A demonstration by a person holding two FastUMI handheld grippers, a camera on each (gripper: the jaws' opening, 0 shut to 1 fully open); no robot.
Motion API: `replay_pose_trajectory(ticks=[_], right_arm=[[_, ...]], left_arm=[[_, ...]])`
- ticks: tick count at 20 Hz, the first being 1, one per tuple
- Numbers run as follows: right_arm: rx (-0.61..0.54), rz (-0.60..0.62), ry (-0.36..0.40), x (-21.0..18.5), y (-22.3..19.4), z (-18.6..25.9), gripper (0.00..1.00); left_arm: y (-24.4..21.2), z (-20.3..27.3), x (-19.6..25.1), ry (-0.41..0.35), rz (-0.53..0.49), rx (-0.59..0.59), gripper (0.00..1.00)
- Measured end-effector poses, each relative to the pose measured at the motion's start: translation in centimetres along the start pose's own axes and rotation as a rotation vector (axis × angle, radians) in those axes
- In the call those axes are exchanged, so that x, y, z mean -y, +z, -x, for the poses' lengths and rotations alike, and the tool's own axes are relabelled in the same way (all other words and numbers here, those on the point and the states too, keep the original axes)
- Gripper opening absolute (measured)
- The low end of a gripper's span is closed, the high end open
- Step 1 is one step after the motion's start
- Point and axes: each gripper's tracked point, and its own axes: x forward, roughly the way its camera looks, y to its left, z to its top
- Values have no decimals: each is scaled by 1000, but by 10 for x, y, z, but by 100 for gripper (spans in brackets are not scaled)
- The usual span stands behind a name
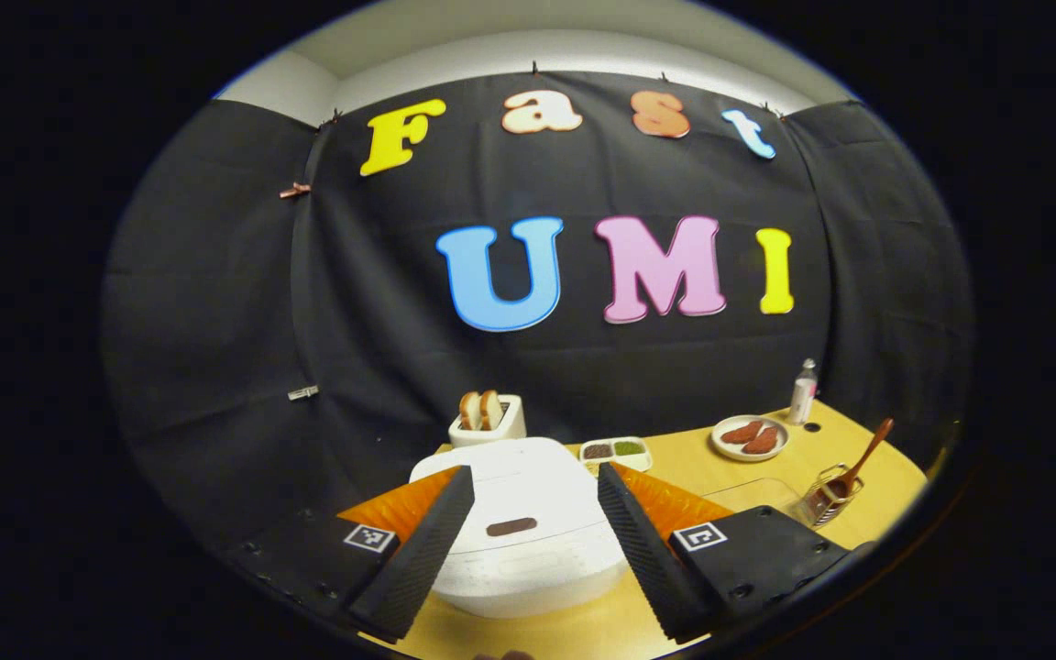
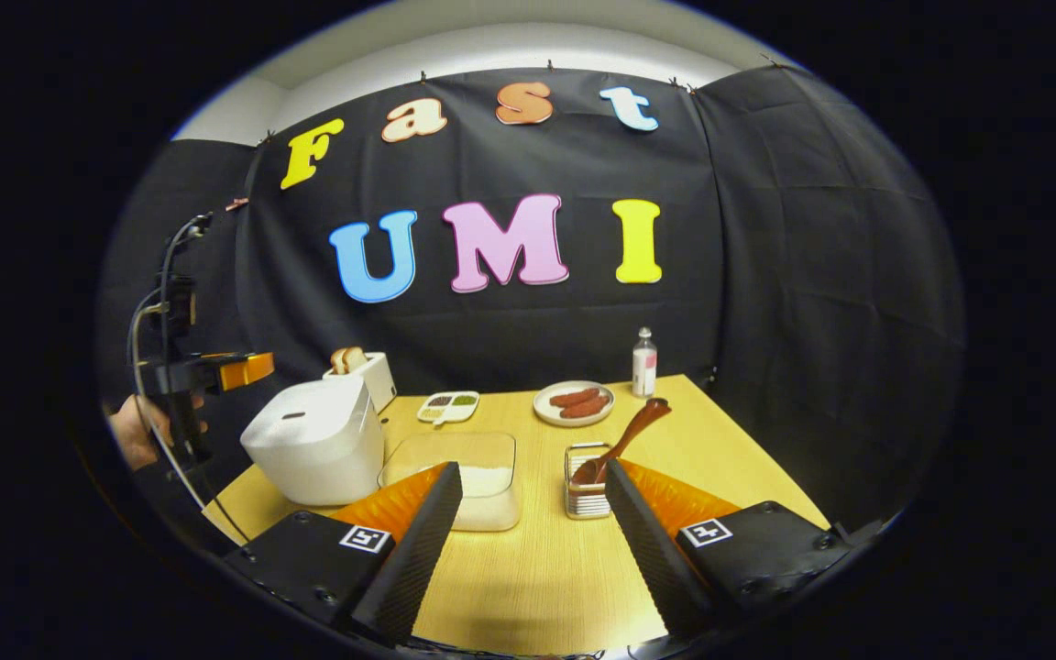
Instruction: Close the left gripper, press the button to open the rice cooker; take a wooden spoon from the chopstick holder with the right hand, scoop a spoonful of rice and pour it into the rice cooker, then put the wooden spoon back into the chopstick holder.
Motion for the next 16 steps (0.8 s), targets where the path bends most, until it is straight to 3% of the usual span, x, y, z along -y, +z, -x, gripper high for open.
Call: replay_pose_trajectory(ticks=[4,7,16], right_arm=[[79,-2,-6,-1,36,3,99],[98,-3,-20,4,41,16,98],[48,5,-92,26,18,36,98]], left_arm=[[15,68,37,-66,60,36,94],[15,103,51,-94,75,54,94],[-9,120,48,-91,149,4,95]])
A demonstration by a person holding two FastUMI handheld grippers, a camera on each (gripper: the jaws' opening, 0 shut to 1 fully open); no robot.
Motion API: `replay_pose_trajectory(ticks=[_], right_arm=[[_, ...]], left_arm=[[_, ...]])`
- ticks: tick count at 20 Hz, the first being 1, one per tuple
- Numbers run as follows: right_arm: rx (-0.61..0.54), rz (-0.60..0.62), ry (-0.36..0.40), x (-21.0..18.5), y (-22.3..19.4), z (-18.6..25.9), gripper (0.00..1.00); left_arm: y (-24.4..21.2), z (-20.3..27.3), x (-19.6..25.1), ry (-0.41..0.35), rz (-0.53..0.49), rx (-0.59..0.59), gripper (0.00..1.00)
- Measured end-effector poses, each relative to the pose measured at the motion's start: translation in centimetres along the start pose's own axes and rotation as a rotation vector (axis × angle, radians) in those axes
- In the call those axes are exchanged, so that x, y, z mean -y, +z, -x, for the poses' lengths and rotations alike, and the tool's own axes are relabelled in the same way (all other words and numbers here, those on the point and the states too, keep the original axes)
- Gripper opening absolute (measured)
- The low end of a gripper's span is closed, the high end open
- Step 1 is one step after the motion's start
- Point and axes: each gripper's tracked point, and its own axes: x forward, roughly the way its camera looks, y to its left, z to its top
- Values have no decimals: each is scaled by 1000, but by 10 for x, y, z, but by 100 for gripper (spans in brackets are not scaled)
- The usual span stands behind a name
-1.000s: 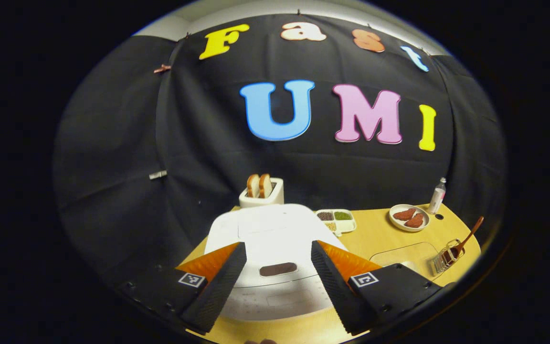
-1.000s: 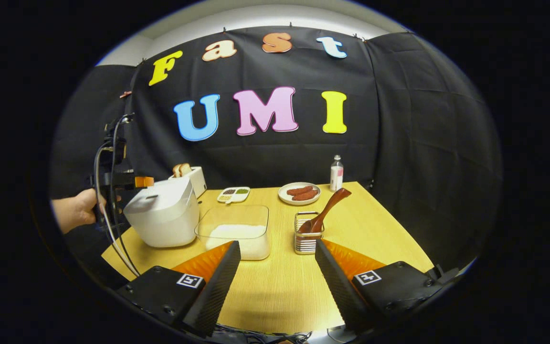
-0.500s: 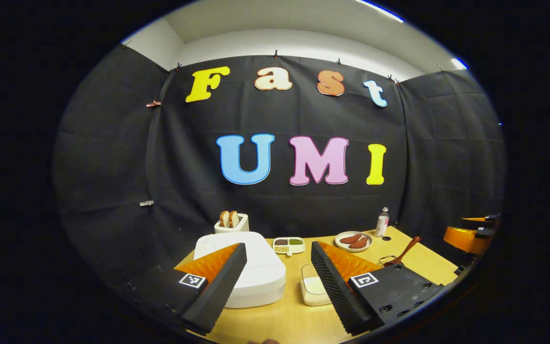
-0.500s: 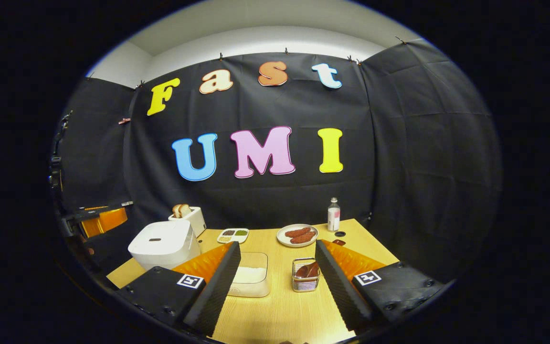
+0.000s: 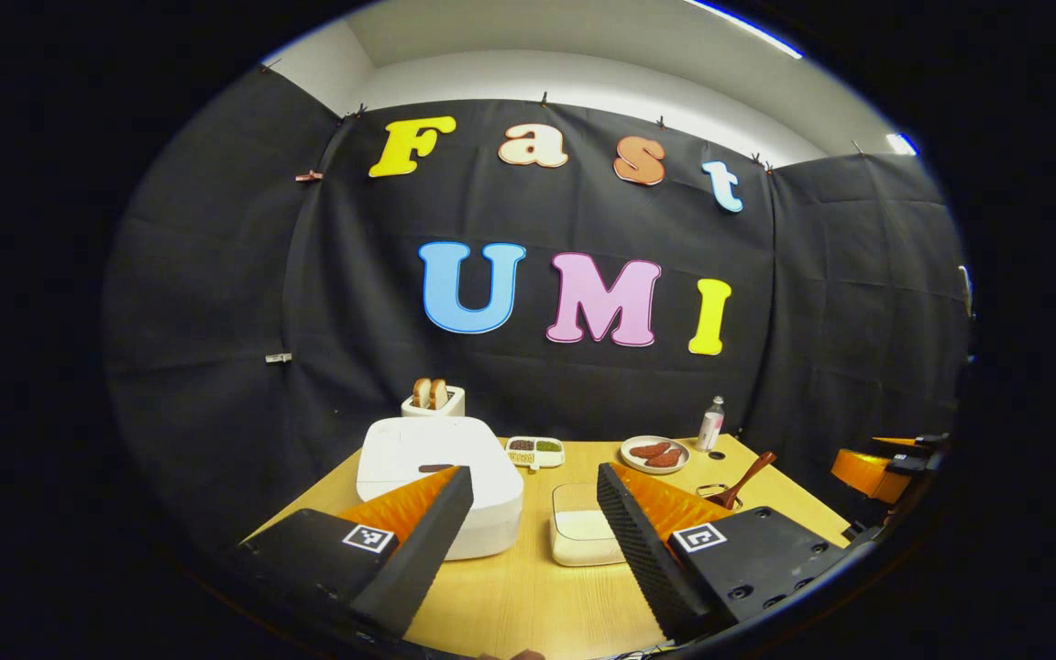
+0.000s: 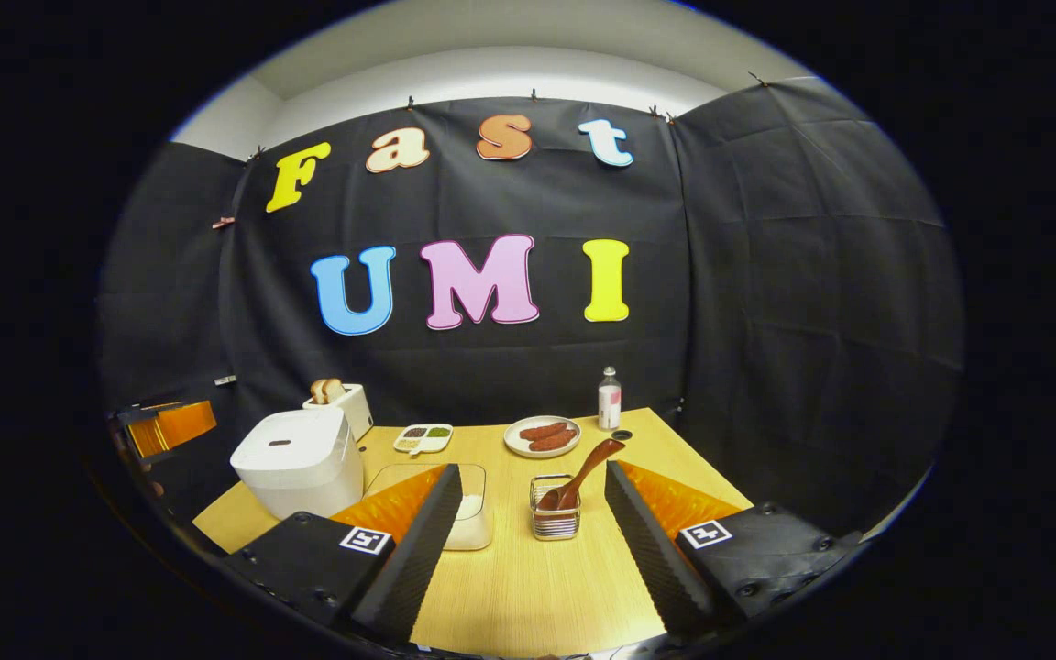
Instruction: Close the left gripper, press the button to open the rice cooker; take a wooden spoon from the chopstick holder with the right hand, scoop a spoonful of rice and pour it into the rice cooker, then put the wooden spoon back into the chopstick holder.
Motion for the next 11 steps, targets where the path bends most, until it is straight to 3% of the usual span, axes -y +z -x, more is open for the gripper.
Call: replay_pose_trajectory(ticks=[11], right_arm=[[-14,3,59,-30,16,-26,99]], left_arm=[[1,13,-24,59,-10,12,96]])
